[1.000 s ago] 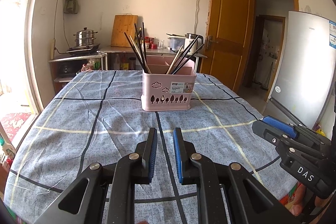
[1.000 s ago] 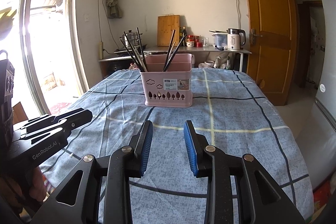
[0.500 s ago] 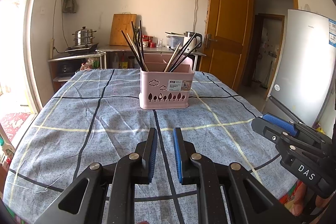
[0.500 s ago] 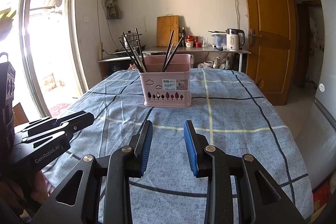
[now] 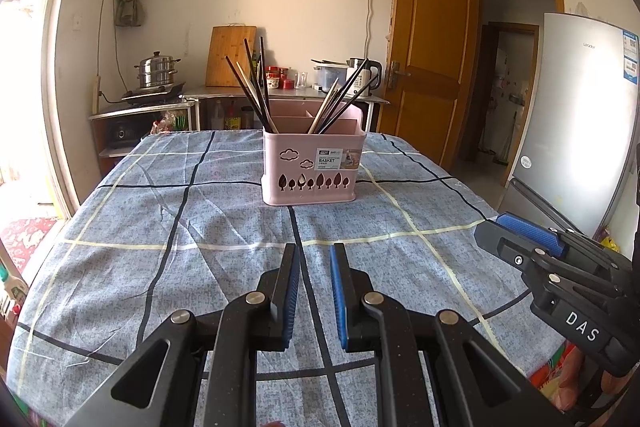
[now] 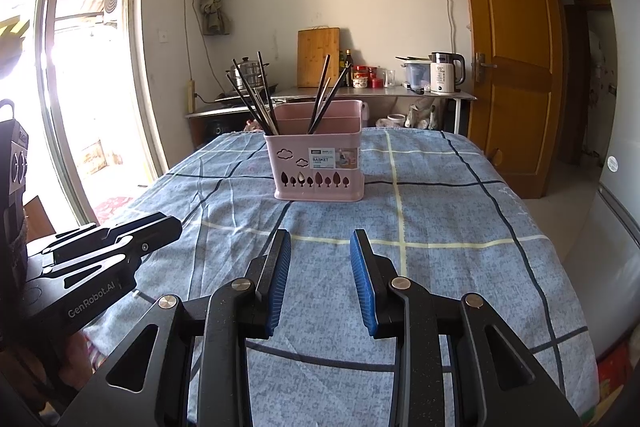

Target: Organize utensils

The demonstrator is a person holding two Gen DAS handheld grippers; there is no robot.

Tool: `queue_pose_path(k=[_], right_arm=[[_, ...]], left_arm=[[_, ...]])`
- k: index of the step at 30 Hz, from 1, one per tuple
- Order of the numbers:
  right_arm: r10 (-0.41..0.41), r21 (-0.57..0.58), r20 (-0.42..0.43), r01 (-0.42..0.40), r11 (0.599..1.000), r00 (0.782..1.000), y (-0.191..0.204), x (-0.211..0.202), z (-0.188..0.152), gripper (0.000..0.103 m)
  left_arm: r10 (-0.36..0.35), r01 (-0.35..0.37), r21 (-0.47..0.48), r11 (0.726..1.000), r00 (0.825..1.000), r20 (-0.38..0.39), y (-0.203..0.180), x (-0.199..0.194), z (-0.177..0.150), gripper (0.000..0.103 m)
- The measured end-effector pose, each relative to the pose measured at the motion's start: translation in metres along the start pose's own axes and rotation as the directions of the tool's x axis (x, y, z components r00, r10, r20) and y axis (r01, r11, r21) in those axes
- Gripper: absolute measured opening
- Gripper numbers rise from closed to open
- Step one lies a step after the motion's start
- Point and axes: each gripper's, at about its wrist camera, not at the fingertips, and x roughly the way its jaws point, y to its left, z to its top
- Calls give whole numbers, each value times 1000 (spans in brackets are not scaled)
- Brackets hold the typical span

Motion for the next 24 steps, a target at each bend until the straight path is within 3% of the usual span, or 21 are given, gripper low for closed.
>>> queue_pose_path(k=[24], right_arm=[[3, -7, -8, -3, 1000, 1000, 2, 0, -1, 32]], left_arm=[[-1, 1, 16, 1000, 1000, -1, -1, -5, -4, 15]])
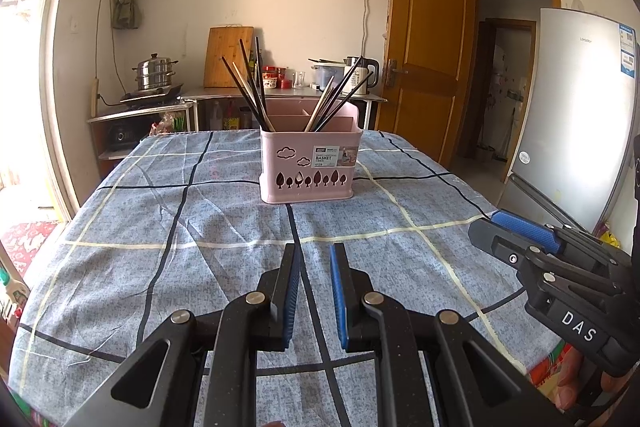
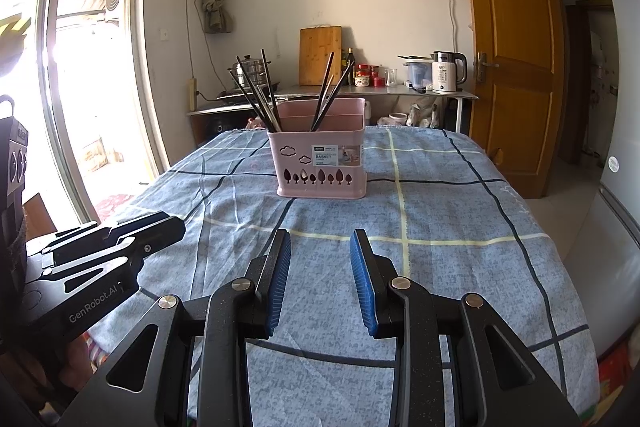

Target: Organize utensils

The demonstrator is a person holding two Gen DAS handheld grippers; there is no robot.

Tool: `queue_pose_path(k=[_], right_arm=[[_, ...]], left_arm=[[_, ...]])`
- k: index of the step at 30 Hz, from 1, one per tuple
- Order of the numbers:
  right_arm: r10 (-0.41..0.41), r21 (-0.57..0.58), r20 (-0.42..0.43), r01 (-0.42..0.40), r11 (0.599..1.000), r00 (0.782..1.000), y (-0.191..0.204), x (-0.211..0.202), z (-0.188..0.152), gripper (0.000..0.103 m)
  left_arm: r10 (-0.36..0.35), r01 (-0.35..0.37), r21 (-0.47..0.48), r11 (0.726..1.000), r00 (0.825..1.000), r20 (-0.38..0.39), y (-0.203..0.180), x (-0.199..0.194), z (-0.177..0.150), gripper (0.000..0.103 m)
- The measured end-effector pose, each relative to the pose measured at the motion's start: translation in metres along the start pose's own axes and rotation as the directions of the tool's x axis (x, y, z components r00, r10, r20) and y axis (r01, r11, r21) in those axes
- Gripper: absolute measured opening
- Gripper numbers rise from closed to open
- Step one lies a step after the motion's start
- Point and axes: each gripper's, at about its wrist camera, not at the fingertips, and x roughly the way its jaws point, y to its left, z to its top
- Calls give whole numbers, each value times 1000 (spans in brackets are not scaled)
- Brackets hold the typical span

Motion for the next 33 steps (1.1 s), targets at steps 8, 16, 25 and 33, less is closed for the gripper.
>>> queue_pose_path(k=[8, 16, 25, 33], right_arm=[[0, 0, -2, 0, 1000, 1000, 0, 0, 0, 32], [0, 2, 1, 0, 1000, 1000, 0, 1, 0, 32], [-2, -1, -3, 2, 1000, 1000, 2, 2, -1, 32], [-3, -2, -4, 3, 1000, 1000, 3, 2, 0, 32]], left_arm=[[0, 0, -1, 1000, 1000, -1, 0, 0, 0, 15], [1, -1, -1, 1000, 1000, 0, 0, 0, 0, 15], [-1, 1, -1, 1000, 1000, -6, 1, 0, -1, 15], [2, -2, 4, 1000, 1000, -10, 0, 2, -2, 15]])
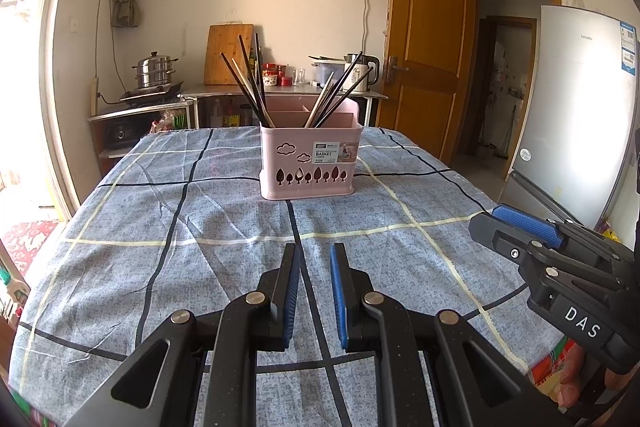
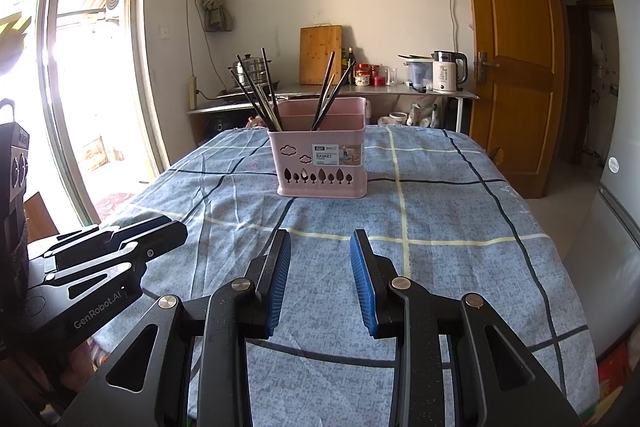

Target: Organize utensils

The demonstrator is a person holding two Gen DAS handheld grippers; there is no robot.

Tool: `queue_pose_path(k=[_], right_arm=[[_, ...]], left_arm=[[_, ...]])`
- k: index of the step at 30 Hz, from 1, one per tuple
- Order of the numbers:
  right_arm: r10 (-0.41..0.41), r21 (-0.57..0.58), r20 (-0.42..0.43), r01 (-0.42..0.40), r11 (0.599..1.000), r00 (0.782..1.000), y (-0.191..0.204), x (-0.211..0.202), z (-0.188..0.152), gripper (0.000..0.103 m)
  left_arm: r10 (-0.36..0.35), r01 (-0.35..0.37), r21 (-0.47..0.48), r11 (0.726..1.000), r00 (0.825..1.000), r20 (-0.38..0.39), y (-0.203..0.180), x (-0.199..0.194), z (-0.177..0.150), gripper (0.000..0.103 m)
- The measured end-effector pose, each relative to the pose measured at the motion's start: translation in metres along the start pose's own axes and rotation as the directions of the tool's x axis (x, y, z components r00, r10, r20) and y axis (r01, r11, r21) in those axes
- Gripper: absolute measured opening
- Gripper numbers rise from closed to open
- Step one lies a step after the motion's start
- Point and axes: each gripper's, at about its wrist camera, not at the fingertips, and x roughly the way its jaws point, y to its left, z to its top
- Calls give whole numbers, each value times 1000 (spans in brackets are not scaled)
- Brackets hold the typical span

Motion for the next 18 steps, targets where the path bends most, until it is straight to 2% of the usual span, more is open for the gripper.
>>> queue_pose_path(k=[10, 13, 18], right_arm=[[-1, 0, 0, 1, 1000, 1000, 0, 0, 0, 32], [-2, -1, 1, 2, 1000, 1000, 0, 0, 1, 32], [-2, -2, 2, 2, 1000, 1000, 0, 0, 1, 32]], left_arm=[[24, -24, -15, 1000, 1000, -12, 2, 2, -2, 15], [34, -34, -12, 999, 999, -7, 2, 1, -2, 26], [28, -28, -5, 1000, 1000, 0, 0, -1, -2, 28]])
